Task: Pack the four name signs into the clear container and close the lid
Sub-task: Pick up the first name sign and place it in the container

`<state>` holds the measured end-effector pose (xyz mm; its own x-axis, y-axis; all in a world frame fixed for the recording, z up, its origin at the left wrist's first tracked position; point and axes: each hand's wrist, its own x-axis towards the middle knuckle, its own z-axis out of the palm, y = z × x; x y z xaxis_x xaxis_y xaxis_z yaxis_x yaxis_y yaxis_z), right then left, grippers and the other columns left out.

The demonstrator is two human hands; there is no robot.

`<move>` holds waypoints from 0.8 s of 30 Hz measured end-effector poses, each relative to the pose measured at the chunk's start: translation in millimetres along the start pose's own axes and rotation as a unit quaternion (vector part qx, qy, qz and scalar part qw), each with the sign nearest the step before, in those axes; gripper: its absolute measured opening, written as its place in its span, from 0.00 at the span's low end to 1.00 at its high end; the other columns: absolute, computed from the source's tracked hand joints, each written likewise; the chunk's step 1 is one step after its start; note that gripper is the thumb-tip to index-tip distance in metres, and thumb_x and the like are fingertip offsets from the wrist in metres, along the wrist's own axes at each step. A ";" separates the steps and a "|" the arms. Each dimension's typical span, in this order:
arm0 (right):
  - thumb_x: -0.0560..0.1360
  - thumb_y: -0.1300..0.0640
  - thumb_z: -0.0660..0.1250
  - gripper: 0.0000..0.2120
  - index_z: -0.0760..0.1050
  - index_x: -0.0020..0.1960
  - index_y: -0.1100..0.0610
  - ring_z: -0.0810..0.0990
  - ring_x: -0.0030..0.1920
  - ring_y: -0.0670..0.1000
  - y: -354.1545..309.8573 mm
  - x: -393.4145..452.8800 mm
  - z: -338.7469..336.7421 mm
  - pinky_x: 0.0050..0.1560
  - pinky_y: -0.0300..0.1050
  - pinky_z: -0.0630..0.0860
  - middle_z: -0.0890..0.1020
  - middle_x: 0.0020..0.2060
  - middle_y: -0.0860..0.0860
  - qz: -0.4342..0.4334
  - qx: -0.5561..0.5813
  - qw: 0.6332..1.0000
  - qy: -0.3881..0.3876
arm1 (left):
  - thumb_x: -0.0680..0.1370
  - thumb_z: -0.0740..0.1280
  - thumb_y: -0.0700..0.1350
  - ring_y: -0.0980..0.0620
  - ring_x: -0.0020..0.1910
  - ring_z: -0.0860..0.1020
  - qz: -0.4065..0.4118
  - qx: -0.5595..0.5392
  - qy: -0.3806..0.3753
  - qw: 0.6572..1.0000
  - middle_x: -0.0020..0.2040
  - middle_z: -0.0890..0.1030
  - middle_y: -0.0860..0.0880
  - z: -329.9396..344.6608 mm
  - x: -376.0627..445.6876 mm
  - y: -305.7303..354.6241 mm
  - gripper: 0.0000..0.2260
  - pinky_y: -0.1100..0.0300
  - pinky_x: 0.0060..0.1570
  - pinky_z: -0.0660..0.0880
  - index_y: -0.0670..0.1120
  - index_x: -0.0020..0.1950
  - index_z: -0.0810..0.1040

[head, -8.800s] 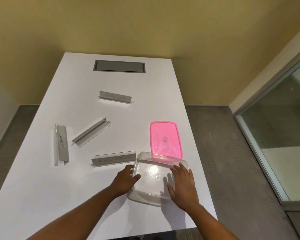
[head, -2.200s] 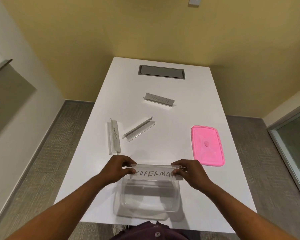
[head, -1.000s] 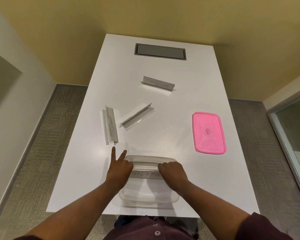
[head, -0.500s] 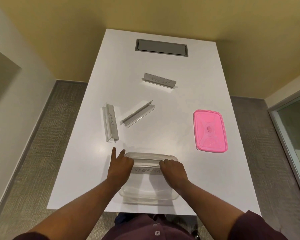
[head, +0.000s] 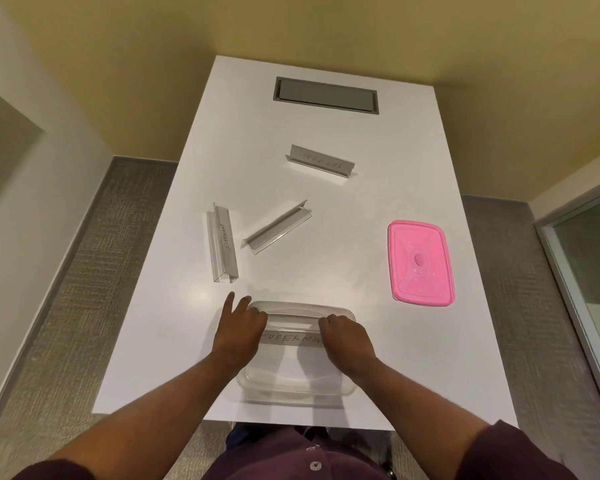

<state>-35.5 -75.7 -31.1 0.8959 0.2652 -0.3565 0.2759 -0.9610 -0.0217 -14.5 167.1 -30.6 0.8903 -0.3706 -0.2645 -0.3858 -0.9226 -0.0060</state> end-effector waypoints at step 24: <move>0.75 0.56 0.72 0.08 0.83 0.53 0.57 0.85 0.48 0.53 35.9 129.0 -125.2 0.57 0.54 0.80 0.86 0.47 0.52 0.150 0.485 0.857 0.093 | 0.77 0.69 0.49 0.52 0.42 0.83 -0.243 -0.456 0.136 0.845 0.39 0.85 0.54 -78.4 91.8 -65.2 0.07 0.55 0.46 0.79 0.49 0.44 0.84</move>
<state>133.6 -66.1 39.0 0.9408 -0.0832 -0.3287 -0.3142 -0.5783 -0.7529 111.3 184.8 21.1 0.9604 0.1797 -0.2131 0.2787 -0.6264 0.7280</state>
